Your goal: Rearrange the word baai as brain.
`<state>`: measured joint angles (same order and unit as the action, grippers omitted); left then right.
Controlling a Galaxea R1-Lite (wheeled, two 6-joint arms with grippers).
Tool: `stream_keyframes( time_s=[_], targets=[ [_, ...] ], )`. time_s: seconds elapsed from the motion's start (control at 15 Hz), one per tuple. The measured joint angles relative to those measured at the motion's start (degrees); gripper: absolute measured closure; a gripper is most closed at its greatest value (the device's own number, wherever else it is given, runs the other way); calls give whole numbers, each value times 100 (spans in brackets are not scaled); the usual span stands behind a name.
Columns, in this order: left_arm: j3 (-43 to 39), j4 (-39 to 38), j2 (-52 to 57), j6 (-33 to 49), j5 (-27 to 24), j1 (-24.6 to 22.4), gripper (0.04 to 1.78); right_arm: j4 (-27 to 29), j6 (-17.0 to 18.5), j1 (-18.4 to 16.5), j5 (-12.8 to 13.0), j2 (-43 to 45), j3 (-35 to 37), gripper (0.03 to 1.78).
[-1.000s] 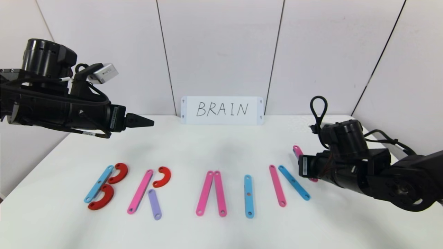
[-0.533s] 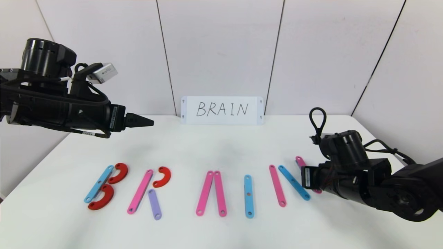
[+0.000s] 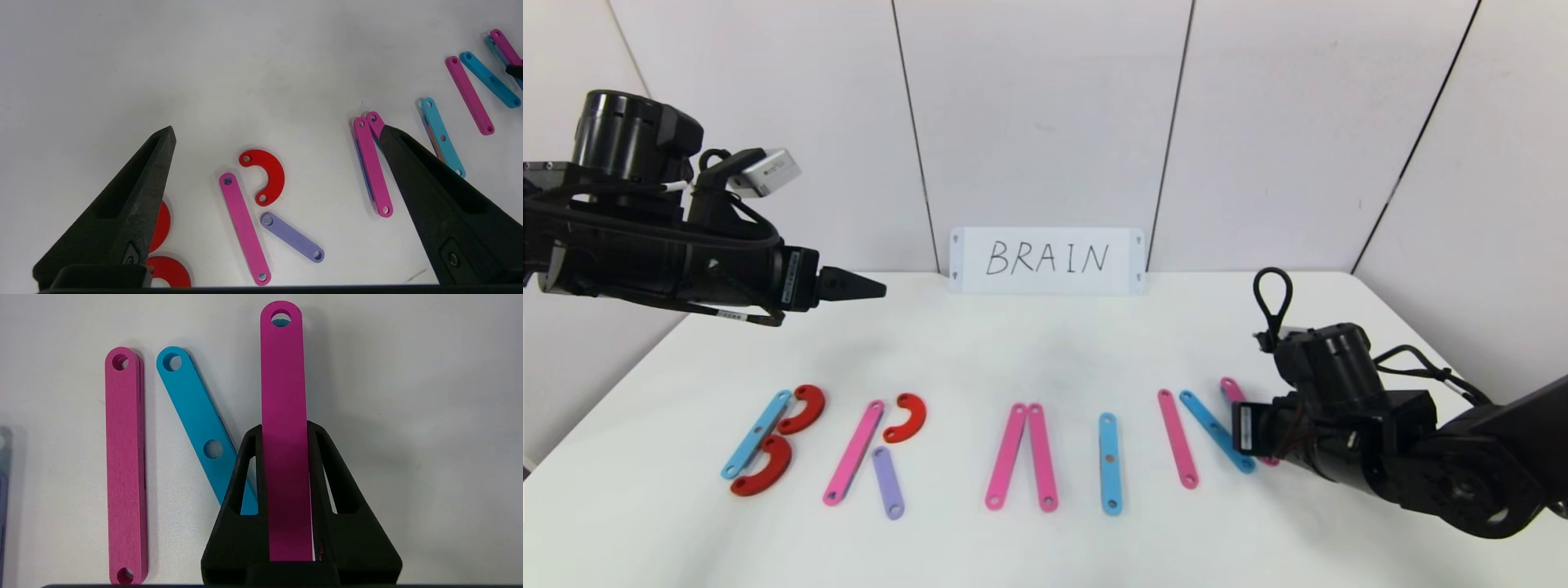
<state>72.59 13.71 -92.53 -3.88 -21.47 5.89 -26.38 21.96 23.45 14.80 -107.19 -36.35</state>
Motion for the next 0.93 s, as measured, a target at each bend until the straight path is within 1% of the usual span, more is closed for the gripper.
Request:
stream_keyframes(
  time_s=[0.27, 0.4, 0.47, 0.6, 0.67, 0.8, 0.93],
  targets=[
    [0, 0, 6, 2, -5, 1, 8, -7, -2, -2, 39, -20, 33, 150],
    [0, 0, 13, 2, -5, 1, 8, -5, 0, -2, 39, -24, 46, 143],
    [0, 0, 16, 5, -2, 1, 8, -5, -2, -2, 49, -24, 46, 137],
    [2, 0, 17, 2, -2, 1, 8, -5, -2, -2, 63, -22, 48, 114],
    [0, 0, 20, 2, -5, 1, 8, -5, -2, -6, 68, -22, 48, 99],
    [2, 1, 24, 2, -5, 1, 8, -5, 0, -17, 90, -17, 46, 63],
    [0, 0, 24, 2, -5, 0, 8, -10, -2, -50, 99, 24, 26, 35]
  ],
)
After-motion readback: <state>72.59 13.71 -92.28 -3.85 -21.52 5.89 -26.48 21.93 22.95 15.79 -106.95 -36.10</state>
